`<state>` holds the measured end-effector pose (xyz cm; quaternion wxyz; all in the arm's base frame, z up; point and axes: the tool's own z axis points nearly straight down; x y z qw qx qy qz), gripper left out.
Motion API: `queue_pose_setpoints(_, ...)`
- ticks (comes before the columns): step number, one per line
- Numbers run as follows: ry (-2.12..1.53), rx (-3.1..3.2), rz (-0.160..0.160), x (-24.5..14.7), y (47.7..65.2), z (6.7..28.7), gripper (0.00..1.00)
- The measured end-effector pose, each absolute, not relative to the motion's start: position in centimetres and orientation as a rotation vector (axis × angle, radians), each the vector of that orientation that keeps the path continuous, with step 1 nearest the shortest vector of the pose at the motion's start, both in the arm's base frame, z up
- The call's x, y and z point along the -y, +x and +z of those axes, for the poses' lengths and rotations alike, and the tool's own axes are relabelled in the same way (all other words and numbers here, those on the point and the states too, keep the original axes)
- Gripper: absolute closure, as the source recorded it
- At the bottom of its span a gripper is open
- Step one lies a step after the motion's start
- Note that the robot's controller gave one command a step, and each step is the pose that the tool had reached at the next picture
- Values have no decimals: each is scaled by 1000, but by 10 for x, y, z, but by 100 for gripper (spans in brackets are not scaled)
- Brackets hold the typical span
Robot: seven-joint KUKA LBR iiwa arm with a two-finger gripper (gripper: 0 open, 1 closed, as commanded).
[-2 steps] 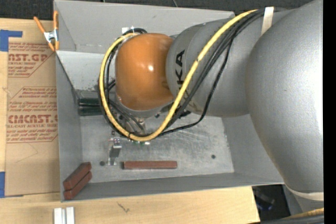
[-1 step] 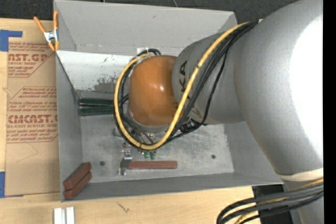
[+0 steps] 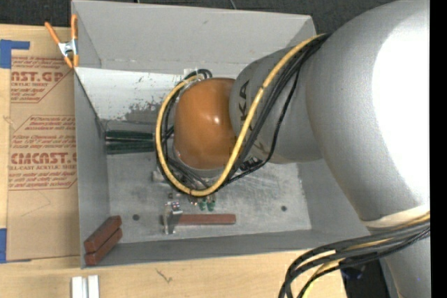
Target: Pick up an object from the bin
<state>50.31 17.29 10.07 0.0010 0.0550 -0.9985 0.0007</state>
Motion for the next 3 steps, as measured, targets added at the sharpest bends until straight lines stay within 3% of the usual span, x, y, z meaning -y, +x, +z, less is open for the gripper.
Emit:
queue_pose_setpoints(1,280,3137,-3,-126,500,78,100)
queue_pose_setpoints(2,280,3137,-3,-126,500,78,100)
queue_pose_setpoints(3,325,3131,-1,-119,524,242,100)
